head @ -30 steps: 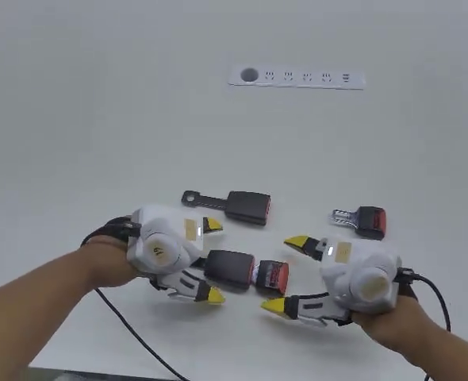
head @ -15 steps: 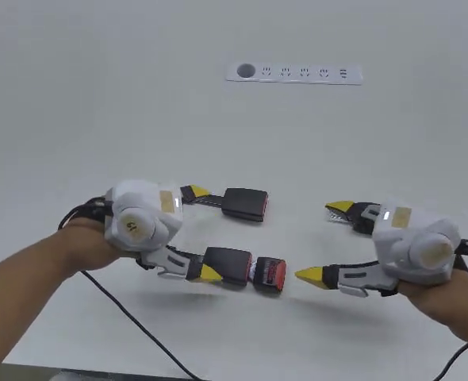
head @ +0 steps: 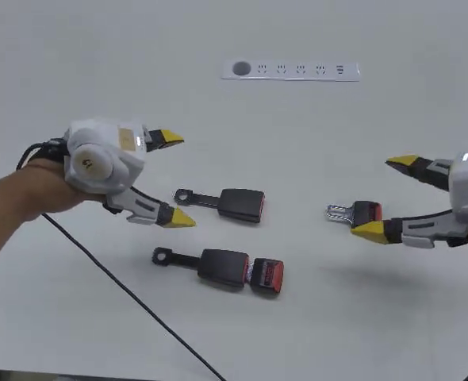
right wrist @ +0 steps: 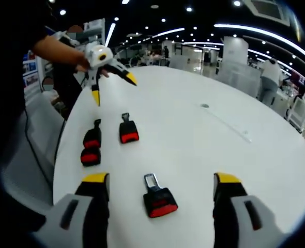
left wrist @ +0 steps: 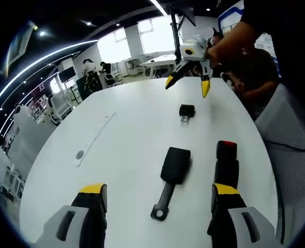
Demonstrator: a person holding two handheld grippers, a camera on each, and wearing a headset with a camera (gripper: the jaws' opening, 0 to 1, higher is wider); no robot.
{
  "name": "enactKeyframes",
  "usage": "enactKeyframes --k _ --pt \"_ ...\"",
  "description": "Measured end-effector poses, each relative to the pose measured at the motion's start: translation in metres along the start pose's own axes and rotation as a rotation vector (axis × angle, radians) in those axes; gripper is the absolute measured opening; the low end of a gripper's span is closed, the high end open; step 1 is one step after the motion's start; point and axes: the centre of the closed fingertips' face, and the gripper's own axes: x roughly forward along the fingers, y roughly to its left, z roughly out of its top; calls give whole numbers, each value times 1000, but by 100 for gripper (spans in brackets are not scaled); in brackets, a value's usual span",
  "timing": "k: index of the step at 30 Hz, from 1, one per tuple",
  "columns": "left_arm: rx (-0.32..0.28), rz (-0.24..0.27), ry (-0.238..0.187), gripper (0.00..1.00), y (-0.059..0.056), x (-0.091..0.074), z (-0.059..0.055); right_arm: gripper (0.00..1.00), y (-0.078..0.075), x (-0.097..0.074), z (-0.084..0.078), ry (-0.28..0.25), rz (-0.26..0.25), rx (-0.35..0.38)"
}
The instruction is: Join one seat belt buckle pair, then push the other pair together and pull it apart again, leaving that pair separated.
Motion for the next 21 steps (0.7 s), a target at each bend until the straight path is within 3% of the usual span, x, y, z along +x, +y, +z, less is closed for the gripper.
enactKeyframes --k 4,6,12,21 --pt "2 14 -3 87 9 8 5 85 -7 -1 -8 29 10 -9" --pt "70 51 21 86 16 13 4 85 -5 3 -14 42 28 -2" --pt "34 0 31 85 6 41 1 84 7 19 -31 80 87 -12" --pt "-16 -73 68 82 -19 83 -19 80 15 36 -54 126 162 -11"
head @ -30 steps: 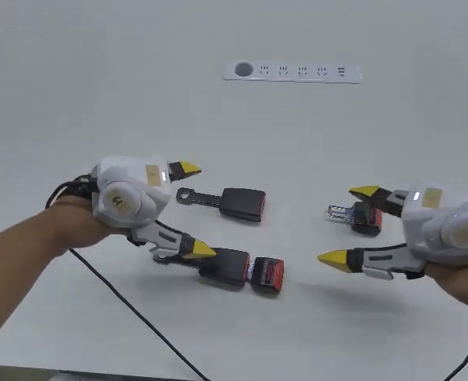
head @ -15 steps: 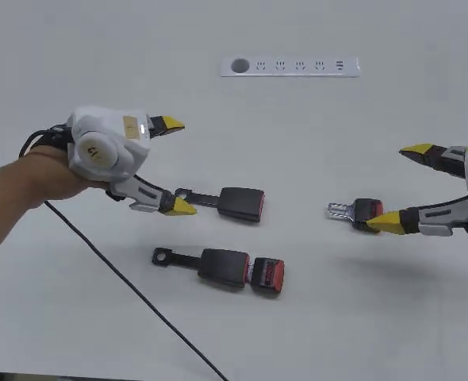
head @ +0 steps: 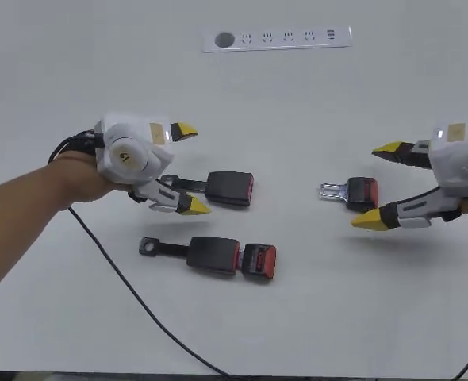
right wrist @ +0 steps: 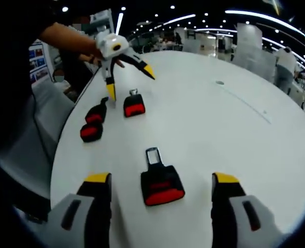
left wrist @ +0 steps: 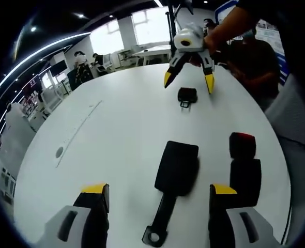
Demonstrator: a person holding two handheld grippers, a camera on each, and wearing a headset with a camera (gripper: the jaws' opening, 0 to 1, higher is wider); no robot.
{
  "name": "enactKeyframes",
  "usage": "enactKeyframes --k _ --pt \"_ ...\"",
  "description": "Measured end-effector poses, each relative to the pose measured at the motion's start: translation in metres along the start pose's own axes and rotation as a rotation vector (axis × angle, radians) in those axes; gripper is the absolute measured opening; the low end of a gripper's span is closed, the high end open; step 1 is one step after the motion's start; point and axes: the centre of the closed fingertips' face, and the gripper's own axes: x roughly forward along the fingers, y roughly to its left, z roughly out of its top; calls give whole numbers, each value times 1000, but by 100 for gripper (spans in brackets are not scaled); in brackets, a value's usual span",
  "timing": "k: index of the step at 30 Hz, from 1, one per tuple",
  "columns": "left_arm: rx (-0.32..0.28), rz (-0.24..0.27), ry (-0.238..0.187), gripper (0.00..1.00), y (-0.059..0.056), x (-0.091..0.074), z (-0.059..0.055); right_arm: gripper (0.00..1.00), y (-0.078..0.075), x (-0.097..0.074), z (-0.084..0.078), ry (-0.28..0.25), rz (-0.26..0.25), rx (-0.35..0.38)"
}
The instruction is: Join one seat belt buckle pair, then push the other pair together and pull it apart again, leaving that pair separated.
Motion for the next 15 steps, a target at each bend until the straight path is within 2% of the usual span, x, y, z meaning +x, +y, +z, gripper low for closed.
enactKeyframes --k 3,7,9,15 --pt "12 -29 19 80 -7 11 -5 77 -1 4 -5 9 17 -4" --pt "19 -38 30 74 -6 18 -7 73 0 7 -10 16 36 -9" --pt "11 -52 15 72 -7 20 -4 71 0 7 -13 26 42 -19" --pt "-16 -106 14 64 -13 21 -6 61 5 7 -17 37 72 -44"
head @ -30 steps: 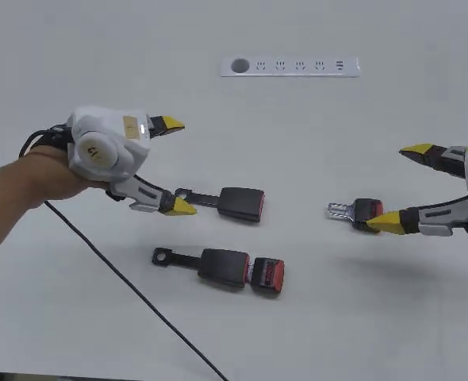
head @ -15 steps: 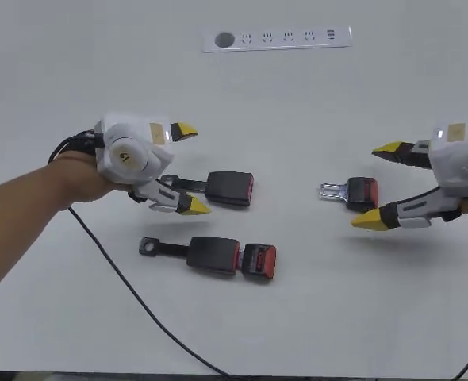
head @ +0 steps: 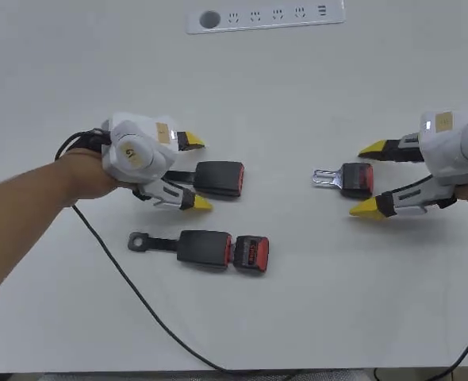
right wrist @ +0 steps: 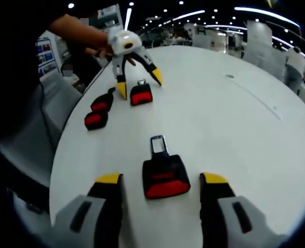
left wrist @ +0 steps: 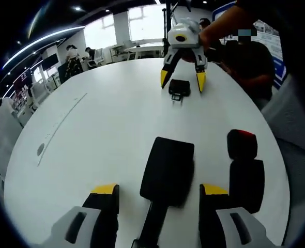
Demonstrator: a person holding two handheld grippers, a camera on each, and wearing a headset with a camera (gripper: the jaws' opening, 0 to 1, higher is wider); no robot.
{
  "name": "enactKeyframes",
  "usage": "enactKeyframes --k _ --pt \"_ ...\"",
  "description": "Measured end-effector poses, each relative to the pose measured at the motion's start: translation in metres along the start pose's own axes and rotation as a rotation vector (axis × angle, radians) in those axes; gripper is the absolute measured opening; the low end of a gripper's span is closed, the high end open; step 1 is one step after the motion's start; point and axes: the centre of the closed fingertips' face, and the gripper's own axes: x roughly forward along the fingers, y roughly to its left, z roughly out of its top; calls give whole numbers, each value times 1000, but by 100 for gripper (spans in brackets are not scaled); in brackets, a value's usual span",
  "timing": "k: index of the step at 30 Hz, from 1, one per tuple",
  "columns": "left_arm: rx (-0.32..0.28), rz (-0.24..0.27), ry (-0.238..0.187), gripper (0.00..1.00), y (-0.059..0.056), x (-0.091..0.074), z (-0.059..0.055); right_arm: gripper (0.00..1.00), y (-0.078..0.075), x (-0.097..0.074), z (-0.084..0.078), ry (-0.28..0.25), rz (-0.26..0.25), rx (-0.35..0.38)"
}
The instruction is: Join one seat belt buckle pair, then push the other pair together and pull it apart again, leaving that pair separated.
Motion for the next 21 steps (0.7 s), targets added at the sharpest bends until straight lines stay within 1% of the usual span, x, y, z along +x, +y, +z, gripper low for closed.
enactKeyframes --k 2,3,5,10,13,16,19,21 --pt "1 -19 1 60 -3 0 0 57 2 1 0 1 12 -17" --pt "2 -27 3 58 -4 1 0 53 2 1 0 1 19 -30" --pt "-2 -31 8 58 -3 2 1 50 2 0 -1 2 23 -42" --pt "20 -52 19 56 -4 4 4 44 0 -2 -5 23 27 -84" --pt "15 -49 18 53 -1 5 6 41 -3 -2 -6 30 25 -114" --pt "9 -45 15 50 0 6 6 37 -6 -2 -6 33 24 -118" --pt "10 -44 14 48 0 6 6 36 -7 -2 -6 36 35 -131" --pt "9 -42 13 44 1 7 7 36 -8 -2 -6 37 40 -133"
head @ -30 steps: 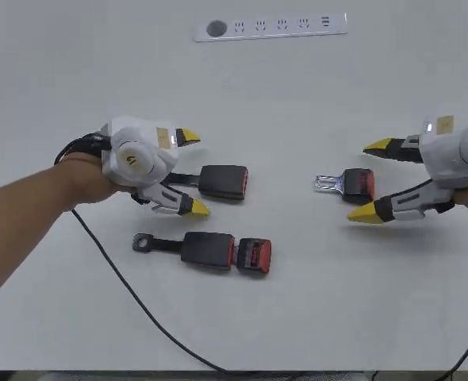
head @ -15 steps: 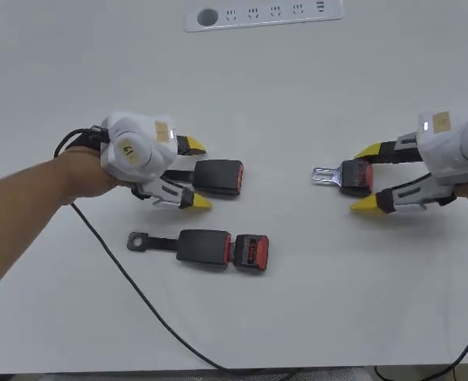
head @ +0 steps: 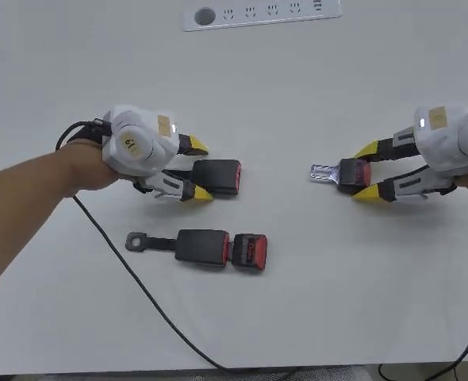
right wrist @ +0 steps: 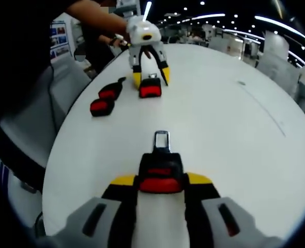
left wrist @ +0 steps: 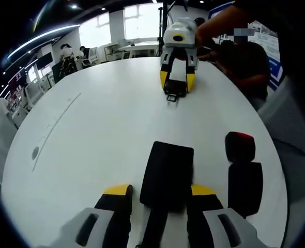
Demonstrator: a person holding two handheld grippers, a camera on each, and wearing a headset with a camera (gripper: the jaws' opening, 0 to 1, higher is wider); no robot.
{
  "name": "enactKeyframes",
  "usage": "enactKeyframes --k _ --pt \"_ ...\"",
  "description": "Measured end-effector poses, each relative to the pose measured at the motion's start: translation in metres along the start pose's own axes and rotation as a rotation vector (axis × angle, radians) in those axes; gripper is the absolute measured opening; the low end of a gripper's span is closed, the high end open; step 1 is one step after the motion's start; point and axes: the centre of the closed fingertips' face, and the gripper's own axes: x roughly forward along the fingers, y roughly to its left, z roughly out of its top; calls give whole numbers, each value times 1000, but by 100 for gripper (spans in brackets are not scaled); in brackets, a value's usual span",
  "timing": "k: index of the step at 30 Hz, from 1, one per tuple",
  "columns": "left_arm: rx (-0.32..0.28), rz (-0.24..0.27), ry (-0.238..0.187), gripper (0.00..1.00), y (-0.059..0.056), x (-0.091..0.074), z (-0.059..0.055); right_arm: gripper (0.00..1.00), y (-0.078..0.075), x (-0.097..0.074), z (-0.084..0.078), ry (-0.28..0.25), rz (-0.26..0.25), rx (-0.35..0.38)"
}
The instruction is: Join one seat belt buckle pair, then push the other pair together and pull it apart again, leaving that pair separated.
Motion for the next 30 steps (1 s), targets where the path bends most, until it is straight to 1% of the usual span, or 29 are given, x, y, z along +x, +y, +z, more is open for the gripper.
enactKeyframes --k 1,4,9,12,16,20,25,30 --pt "5 -8 -1 41 -2 0 0 36 0 0 0 3 7 -6" --pt "16 -5 -5 36 -3 3 2 35 -1 0 0 16 21 -27" --pt "23 -14 -3 36 -4 5 1 35 -1 1 1 33 47 -58" --pt "31 -18 -2 36 -4 5 1 35 -1 1 2 25 52 -56" --pt "31 -22 -11 35 -4 5 1 35 -1 2 3 13 50 -48" --pt "42 -32 -4 35 -3 5 2 35 0 5 6 4 47 -44" --pt "40 -36 -3 35 -2 4 2 35 1 13 15 1 55 -46" --pt "32 -39 0 35 -2 4 1 35 6 25 27 4 68 -59"
